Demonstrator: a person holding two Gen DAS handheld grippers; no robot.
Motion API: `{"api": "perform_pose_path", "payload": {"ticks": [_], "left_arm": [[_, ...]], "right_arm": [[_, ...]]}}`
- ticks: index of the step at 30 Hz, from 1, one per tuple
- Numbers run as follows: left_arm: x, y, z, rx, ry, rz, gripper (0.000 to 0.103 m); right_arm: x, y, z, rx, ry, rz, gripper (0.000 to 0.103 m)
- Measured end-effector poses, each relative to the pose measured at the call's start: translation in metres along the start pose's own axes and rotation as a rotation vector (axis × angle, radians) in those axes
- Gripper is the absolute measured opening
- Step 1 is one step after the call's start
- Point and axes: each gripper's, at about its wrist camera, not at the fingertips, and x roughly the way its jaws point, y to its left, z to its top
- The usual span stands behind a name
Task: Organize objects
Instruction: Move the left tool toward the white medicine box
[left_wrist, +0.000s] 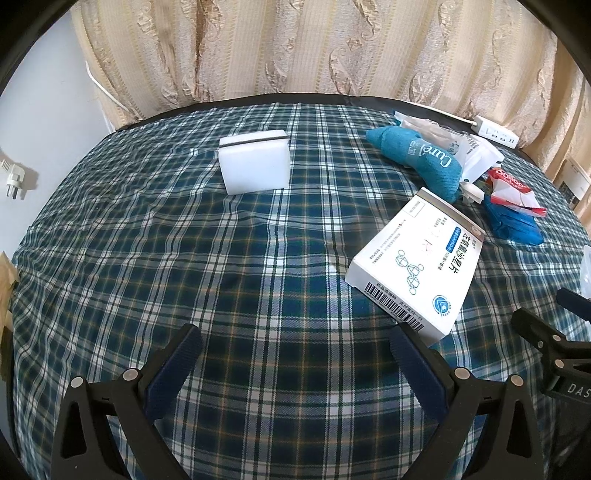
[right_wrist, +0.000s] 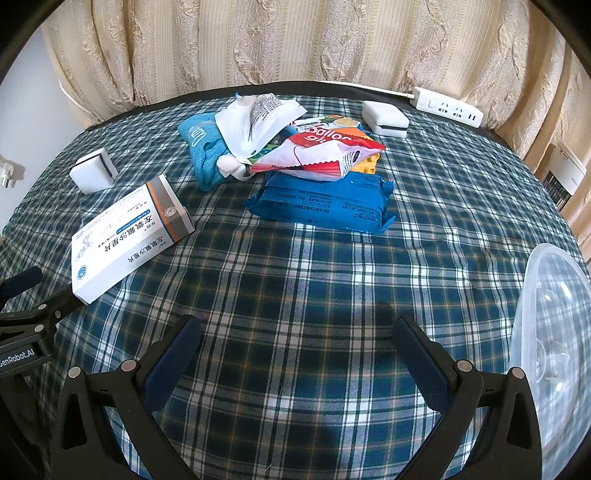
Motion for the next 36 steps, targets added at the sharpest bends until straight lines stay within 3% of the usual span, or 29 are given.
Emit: {"api": "perform_pose_path", "payload": {"ticks": [10,20,27,36], "left_arm": [[-0.003,-0.002,-0.003,0.024,-0.005,-0.023,0.103],[-0.013,0.003,-0.007,0.017,-0.008,-0.108,0.103],[-0.029,-0.016,0.004,0.08,-0.048,-0.107,0.103],[-0.016,-0.049,0.02,0.176,-0.033,-0.109,0.103]], "right_arm": [[0.001,-0.002,-0.001,0.001,0.001,0.001,0.103],[-0.004,0.0,-0.002,0.014,-0.004,0.018,0.103],[-0.004,-0.007,0.0,0.048,-0.013,0.057,0.103],[-0.005,-0.011,0.001,0.067,-0.021,0.08,0.103]]}}
